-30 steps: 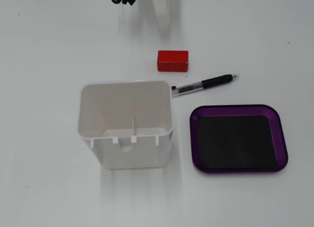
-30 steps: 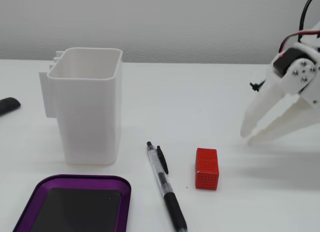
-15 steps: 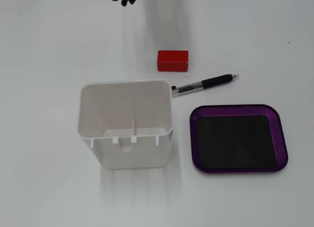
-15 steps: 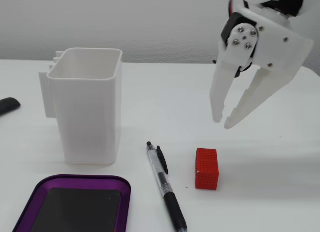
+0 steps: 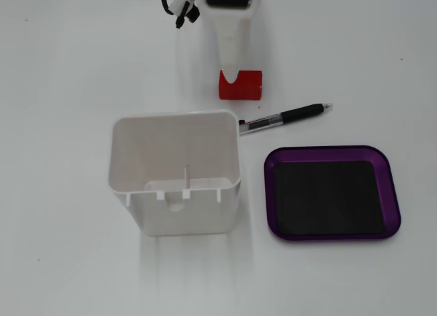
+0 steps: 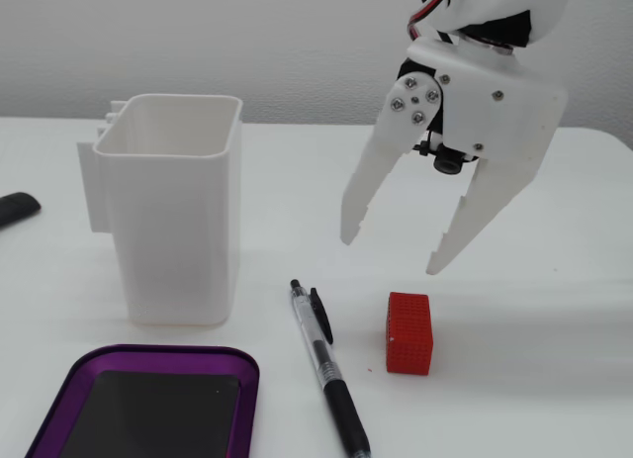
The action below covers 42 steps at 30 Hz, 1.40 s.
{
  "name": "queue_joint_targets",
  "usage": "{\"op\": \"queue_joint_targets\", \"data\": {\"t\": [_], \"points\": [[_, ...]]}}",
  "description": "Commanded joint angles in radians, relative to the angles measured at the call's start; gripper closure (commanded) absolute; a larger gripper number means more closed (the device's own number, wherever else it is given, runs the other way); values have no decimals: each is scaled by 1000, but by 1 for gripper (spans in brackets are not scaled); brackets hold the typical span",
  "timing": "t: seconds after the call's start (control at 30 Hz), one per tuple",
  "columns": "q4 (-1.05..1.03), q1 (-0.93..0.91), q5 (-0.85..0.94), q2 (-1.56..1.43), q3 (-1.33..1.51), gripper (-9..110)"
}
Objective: Pick up the cube and place it in the box.
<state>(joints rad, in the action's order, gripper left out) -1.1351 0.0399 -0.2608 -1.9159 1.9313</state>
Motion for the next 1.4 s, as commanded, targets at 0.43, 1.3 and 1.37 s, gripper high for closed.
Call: {"op": "queue_joint_targets", "data": {"t": [0.43,1.3,1.37], "points": [[132,6,2,-5,161,78],[310,94,2,258,229,88],[310,94,3,258,229,94]]}}
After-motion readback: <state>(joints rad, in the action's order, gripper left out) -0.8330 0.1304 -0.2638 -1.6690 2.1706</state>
